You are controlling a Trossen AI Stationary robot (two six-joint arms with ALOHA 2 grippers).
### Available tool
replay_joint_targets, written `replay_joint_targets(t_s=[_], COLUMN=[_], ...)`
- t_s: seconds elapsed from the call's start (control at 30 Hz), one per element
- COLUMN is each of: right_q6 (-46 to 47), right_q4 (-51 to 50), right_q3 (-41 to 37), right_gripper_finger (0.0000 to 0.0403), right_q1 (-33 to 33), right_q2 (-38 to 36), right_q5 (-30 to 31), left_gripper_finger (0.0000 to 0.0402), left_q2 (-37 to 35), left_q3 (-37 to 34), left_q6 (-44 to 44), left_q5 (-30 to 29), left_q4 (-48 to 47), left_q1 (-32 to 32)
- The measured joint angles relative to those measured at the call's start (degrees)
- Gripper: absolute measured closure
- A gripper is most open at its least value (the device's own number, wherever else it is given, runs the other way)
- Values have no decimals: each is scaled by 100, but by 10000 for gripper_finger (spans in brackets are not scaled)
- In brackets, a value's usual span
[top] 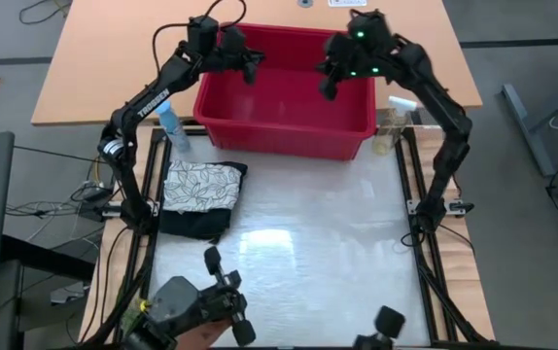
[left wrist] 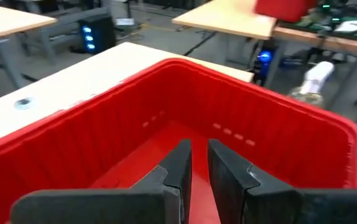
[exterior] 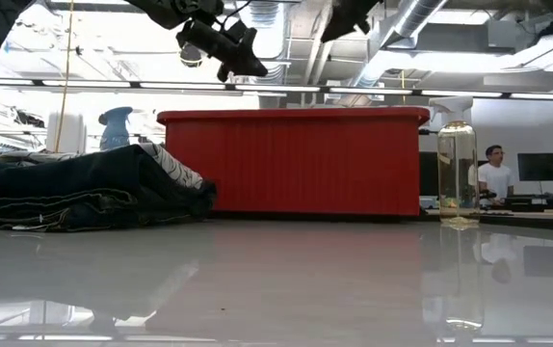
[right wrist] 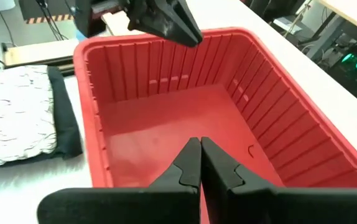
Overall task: Fold Laundry from Bin
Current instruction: Adjust the red laundry bin
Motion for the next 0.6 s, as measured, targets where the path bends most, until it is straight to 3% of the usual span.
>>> replay_joint_targets(t_s=[0.17, 0.6], right_q6=[-2, 307], right_q4=[-361, -1014], right_q3=[1, 3], right_gripper_finger=[373, 374], right_q1=[0, 2], right_q2=[-403, -1108], right_q5=[-40, -35], left_gripper_finger=[360, 360], left_q2=[79, 891], left_q3=[1, -5], left_q6=[-37, 107], left_q5=[274, -332], left_q4=[57, -24], left_q1=[-49, -255])
